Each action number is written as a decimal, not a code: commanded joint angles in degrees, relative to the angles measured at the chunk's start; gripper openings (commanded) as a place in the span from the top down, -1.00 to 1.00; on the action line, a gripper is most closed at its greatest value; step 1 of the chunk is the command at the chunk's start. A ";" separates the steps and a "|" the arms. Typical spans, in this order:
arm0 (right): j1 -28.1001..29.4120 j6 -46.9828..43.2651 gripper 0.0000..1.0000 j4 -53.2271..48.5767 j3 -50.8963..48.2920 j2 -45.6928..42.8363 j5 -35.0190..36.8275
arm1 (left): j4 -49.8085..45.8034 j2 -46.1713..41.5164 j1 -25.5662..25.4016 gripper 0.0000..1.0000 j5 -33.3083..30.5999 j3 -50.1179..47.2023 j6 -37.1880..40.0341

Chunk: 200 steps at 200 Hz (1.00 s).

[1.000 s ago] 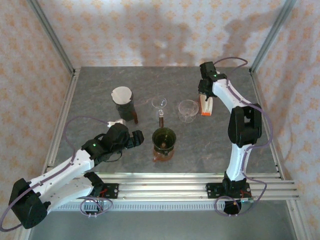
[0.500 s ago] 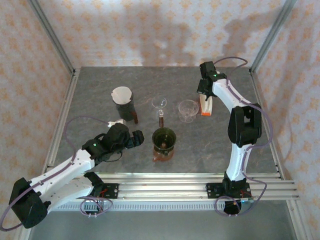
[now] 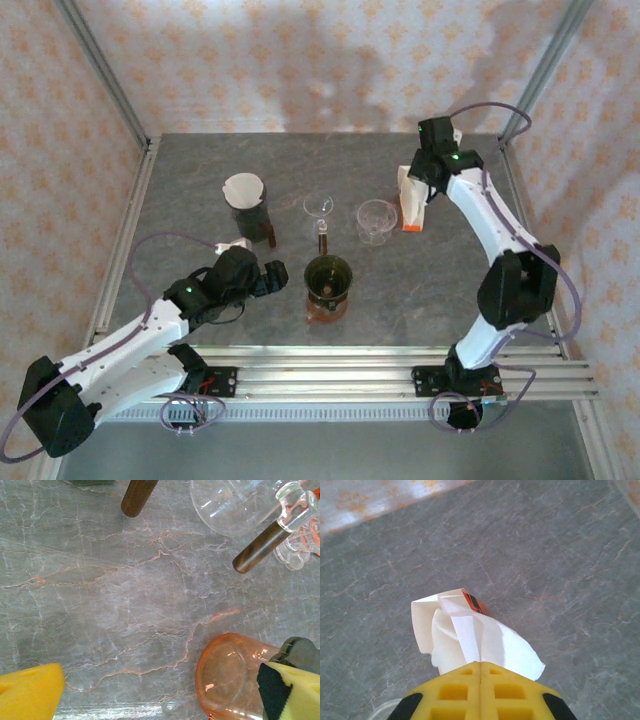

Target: Place the coffee filter in the dripper

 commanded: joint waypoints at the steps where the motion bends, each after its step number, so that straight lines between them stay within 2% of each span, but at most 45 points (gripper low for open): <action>1: 1.38 0.55 1.00 0.24 -3.55 -8.14 1.64 | -0.84 -1.77 0.82 -0.99 -0.32 0.80 0.88; 45: 9.72 1.42 1.00 -3.09 -10.78 -24.09 -2.18 | -2.06 -4.29 0.82 -0.99 0.01 1.70 2.25; 65: 16.94 2.56 1.00 -6.64 -13.38 -31.04 -4.46 | -2.54 -5.13 0.83 -0.99 0.28 2.01 2.89; 90: 26.62 5.21 1.00 -12.07 -13.97 -35.26 -6.74 | -2.19 -5.71 0.83 -0.99 1.28 2.09 3.34; 110: 34.94 7.67 1.00 -16.11 -12.91 -36.16 -7.63 | -2.19 -5.38 0.83 -0.99 2.03 2.49 3.60; 143: 44.08 10.11 1.00 -20.03 -9.11 -34.06 -7.26 | -3.01 -3.99 0.83 -0.99 2.67 3.68 4.04; 169: 47.93 11.77 1.00 -21.71 -6.53 -30.53 -8.48 | -4.26 -2.70 0.83 -0.99 3.27 4.86 4.32; 200: 48.35 13.12 1.00 -25.12 -3.68 -26.58 -7.56 | -4.00 -1.76 0.89 -0.99 5.24 5.56 4.30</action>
